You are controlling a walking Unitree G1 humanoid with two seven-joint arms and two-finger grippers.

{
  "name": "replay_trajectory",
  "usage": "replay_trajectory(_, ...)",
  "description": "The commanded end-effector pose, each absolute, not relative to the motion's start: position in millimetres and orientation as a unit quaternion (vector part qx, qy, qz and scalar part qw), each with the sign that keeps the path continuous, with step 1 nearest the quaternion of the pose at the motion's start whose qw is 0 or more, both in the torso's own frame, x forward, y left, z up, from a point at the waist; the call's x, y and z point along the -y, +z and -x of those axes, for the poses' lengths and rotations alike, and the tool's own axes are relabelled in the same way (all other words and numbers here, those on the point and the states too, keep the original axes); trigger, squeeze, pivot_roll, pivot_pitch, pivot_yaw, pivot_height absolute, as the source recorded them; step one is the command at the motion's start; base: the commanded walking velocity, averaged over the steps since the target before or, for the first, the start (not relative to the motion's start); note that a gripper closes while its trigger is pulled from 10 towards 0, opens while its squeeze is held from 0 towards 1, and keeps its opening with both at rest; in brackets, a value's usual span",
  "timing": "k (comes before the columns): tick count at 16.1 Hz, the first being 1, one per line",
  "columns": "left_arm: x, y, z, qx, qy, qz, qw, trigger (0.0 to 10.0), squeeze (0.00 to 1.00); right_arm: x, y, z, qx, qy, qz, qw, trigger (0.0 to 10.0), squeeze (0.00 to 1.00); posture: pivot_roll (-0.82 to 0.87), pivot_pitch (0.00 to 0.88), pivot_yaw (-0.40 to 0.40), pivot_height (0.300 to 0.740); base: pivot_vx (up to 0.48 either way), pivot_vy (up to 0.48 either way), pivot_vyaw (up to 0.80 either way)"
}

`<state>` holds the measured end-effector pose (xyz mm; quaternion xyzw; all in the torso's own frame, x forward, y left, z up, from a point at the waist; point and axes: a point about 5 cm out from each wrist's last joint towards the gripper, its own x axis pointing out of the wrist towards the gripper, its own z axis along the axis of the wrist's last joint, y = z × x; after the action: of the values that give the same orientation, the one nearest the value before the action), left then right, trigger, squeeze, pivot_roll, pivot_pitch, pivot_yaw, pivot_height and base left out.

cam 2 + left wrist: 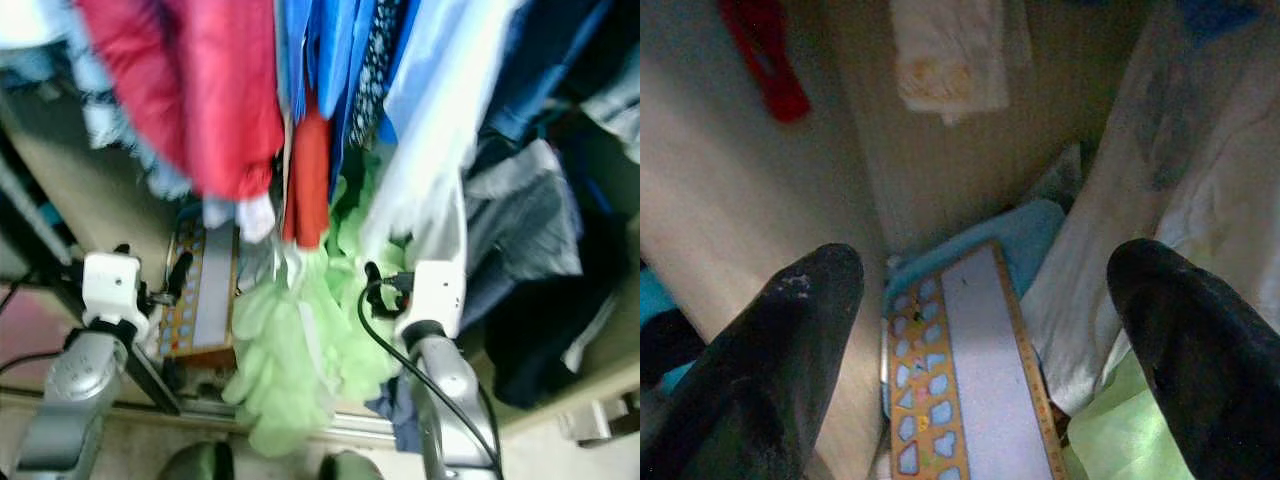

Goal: Clean up the room

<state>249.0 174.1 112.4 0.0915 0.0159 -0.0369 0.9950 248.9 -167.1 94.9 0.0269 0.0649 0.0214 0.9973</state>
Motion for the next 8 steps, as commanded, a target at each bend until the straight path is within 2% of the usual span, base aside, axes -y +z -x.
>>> replay_trajectory(1, -172, 111, -248, -0.019, -0.037, -0.093, 0.995, 10.0, 0.0, 170, 94, -251, -0.068, 0.015, -0.023, 0.997, 10.0, 0.0, -0.02, 0.0, -0.044, 0.74, 0.0, 0.0, 0.0)
replay_trajectory(7, -168, 117, -253, 0.002, -0.041, -0.119, 0.992, 10.0, 0.0, 170, 95, -254, -0.066, 0.015, -0.002, 0.998, 10.0, 0.0, 0.01, 0.0, -0.08, 0.74, 0.0, 0.0, 0.0)
replay_trajectory(8, -169, 121, -257, 0.008, -0.034, -0.13, 0.991, 10.0, 0.0, 165, 98, -256, -0.057, 0.029, 0.02, 0.998, 10.0, 0.0, 0.02, 0.0, -0.076, 0.74, 0.0, 0.0, 0.8)
